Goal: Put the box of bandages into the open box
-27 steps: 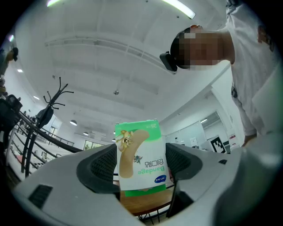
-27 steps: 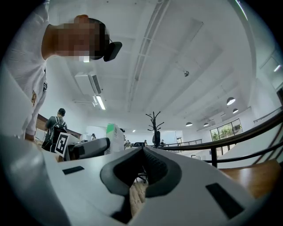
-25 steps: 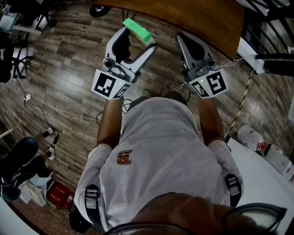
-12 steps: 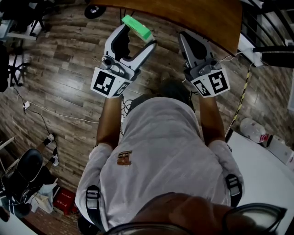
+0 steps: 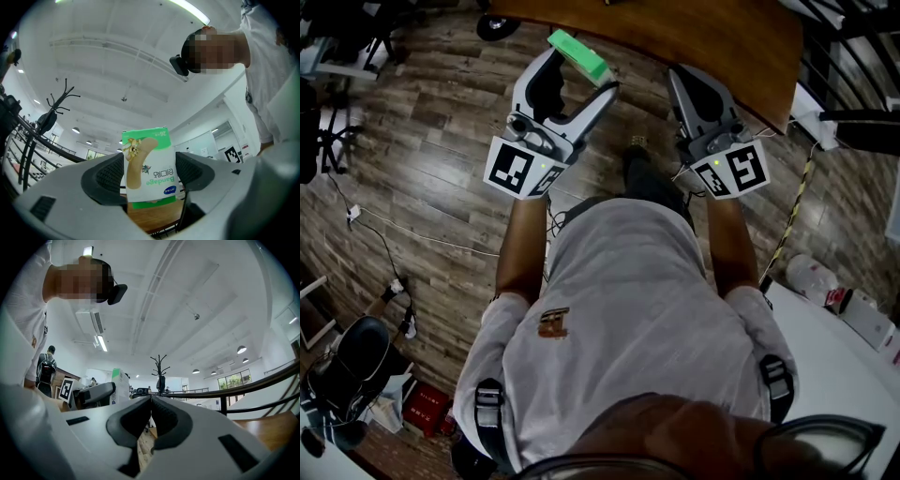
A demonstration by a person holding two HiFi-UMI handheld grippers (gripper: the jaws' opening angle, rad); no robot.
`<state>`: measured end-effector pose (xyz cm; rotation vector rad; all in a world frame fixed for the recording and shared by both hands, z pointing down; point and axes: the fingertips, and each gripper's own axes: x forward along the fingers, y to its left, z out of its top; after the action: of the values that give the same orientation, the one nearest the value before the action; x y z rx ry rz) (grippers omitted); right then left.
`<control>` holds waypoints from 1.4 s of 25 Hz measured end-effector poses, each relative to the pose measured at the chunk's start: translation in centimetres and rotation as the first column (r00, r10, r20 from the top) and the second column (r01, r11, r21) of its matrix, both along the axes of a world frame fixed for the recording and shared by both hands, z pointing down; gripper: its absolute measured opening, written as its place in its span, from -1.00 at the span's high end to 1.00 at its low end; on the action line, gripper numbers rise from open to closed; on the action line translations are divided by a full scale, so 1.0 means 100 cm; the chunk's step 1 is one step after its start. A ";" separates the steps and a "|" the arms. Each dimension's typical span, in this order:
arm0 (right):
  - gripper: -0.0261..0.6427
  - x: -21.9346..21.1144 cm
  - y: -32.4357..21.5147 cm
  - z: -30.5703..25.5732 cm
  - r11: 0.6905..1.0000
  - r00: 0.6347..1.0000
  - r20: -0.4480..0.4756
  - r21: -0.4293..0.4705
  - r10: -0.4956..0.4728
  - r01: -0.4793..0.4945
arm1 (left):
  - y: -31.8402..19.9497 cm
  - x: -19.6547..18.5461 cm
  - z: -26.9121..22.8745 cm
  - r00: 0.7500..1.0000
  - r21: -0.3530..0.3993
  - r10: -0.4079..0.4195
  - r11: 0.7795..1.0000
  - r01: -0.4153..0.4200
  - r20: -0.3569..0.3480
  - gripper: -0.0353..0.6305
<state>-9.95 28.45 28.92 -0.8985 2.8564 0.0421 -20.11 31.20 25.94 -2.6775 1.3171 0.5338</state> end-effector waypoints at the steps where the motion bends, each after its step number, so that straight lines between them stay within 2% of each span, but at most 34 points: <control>1: 0.83 -0.001 -0.012 0.000 1.000 1.000 -0.001 0.001 -0.002 0.002 | -0.012 0.000 0.000 1.000 -0.002 -0.002 1.000 0.002 0.002 -0.17; 8: 0.83 0.033 -0.142 0.001 1.000 1.000 -0.009 0.009 -0.004 0.004 | -0.133 0.029 0.005 0.999 -0.020 -0.013 1.000 0.014 0.035 -0.17; 15: 0.83 0.050 -0.202 -0.001 0.999 0.999 -0.040 0.045 -0.018 0.020 | -0.193 0.046 0.009 0.997 -0.030 -0.029 0.999 0.031 0.065 -0.17; 20: 0.83 0.062 -0.325 0.008 0.998 0.998 -0.043 0.024 -0.049 0.050 | -0.322 0.057 0.018 0.994 -0.058 -0.058 0.996 0.063 0.095 -0.17; 23: 0.83 0.075 -0.374 0.016 0.998 0.997 -0.046 0.007 -0.063 0.064 | -0.375 0.068 0.024 0.991 -0.072 -0.071 0.994 0.080 0.117 -0.17; 28: 0.83 0.089 -0.444 0.024 0.996 0.996 -0.042 -0.010 -0.085 0.084 | -0.451 0.081 0.037 0.982 -0.096 -0.086 0.990 0.104 0.169 -0.17; 35: 0.83 0.111 -0.531 0.035 0.993 0.992 -0.052 -0.033 -0.117 0.115 | -0.546 0.102 0.065 0.954 -0.149 -0.088 0.980 0.135 0.287 -0.17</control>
<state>1.14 -24.61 32.40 -0.7463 2.9613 0.0109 -9.89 -23.44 32.42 -2.6571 1.4725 0.0285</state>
